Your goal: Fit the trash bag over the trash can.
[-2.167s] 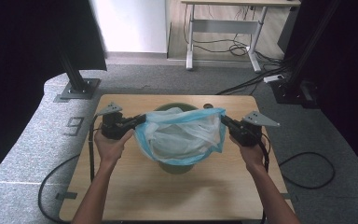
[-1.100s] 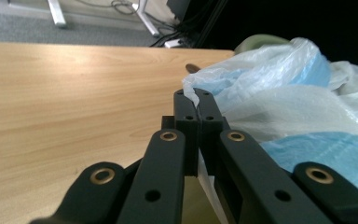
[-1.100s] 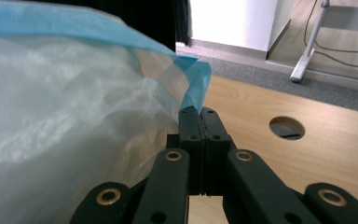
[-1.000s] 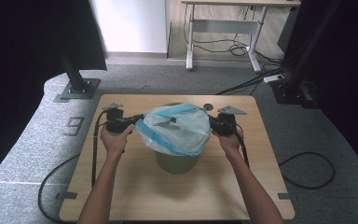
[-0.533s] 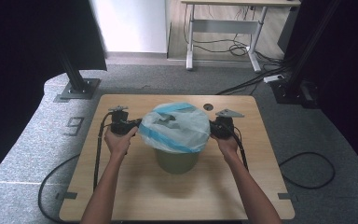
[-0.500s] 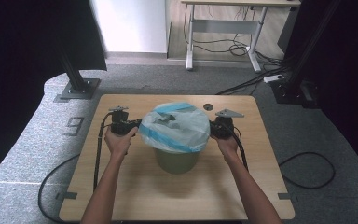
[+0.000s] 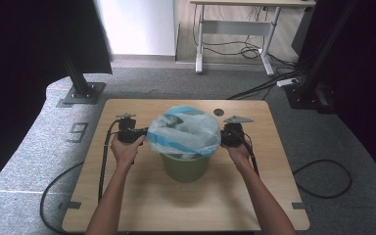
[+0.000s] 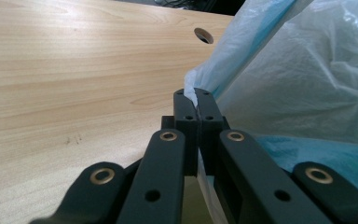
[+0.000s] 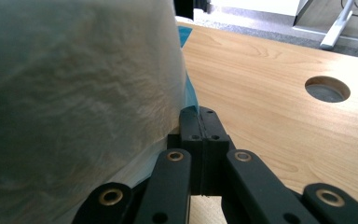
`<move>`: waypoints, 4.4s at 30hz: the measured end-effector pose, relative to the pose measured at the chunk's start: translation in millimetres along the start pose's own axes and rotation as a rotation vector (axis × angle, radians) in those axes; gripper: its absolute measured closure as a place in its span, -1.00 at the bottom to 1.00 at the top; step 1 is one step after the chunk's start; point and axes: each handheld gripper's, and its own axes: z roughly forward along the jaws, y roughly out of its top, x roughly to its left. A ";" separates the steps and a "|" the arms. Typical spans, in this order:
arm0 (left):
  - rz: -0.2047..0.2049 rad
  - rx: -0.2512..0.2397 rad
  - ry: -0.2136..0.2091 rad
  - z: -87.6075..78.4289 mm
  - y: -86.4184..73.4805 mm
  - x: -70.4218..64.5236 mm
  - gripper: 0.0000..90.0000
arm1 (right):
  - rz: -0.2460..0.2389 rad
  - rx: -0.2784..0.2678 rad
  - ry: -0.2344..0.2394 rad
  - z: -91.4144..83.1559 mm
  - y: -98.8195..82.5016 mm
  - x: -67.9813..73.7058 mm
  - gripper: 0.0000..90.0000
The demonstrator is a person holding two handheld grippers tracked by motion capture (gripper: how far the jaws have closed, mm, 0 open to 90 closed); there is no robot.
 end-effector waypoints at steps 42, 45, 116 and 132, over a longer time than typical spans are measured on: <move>-0.005 -0.005 -0.033 -27.1 -9.5 10.0 0.99 | -0.089 -0.207 0.075 -120.5 -6.8 49.7 0.01; -0.001 -0.009 -0.034 -29.5 -9.3 8.3 0.99 | -0.115 -0.212 0.118 -121.9 -5.5 61.6 -0.06; -0.037 0.067 -0.059 -5.4 -42.9 22.4 0.99 | -0.087 0.018 0.217 -47.0 -111.5 52.9 0.97; -0.031 0.085 -0.030 14.2 -57.4 18.8 0.72 | -0.031 -0.012 0.154 -42.2 -121.8 32.1 0.92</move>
